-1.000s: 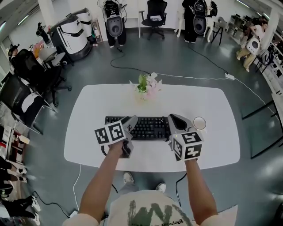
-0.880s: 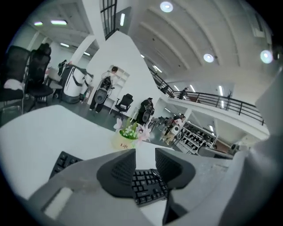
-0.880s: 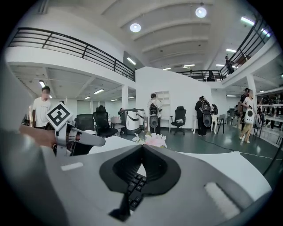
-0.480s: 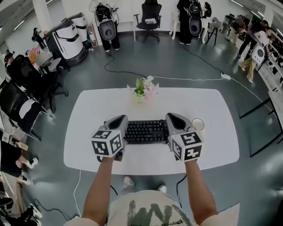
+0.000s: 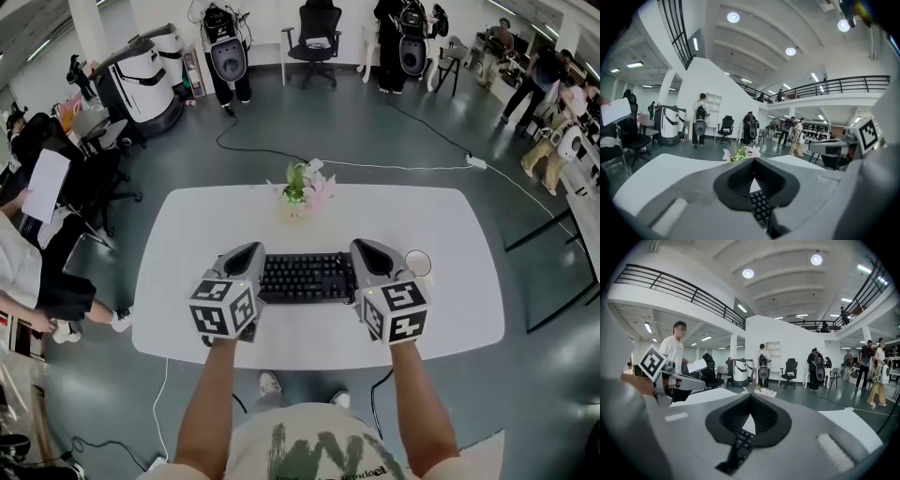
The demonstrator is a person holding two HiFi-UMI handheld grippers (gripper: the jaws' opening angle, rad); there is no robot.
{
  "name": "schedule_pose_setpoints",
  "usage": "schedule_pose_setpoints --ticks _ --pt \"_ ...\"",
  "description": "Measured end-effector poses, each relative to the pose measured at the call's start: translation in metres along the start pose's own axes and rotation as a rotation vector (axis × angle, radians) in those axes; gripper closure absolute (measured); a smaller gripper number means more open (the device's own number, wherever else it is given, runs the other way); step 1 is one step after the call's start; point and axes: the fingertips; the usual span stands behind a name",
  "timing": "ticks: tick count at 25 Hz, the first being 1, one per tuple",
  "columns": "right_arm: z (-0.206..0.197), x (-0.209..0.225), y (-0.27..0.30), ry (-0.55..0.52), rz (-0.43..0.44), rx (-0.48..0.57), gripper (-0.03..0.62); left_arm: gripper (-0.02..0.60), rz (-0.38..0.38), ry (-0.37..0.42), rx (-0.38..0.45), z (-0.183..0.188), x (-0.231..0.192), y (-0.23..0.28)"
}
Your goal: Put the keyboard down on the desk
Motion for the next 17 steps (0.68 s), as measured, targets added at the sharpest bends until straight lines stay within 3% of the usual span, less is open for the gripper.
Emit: schedule_pose_setpoints --ticks 17 --pt "0.0023 -0.0012 0.001 0.005 0.007 0.001 0.597 0.58 -0.011 -0.017 -0.015 -0.003 0.0014 0.0019"
Point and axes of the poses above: the fingertips, and each gripper's own axes: y forward along the fingers, x to its right, z out of its top, and after that the axes turned 3 degrees about z, right-handed
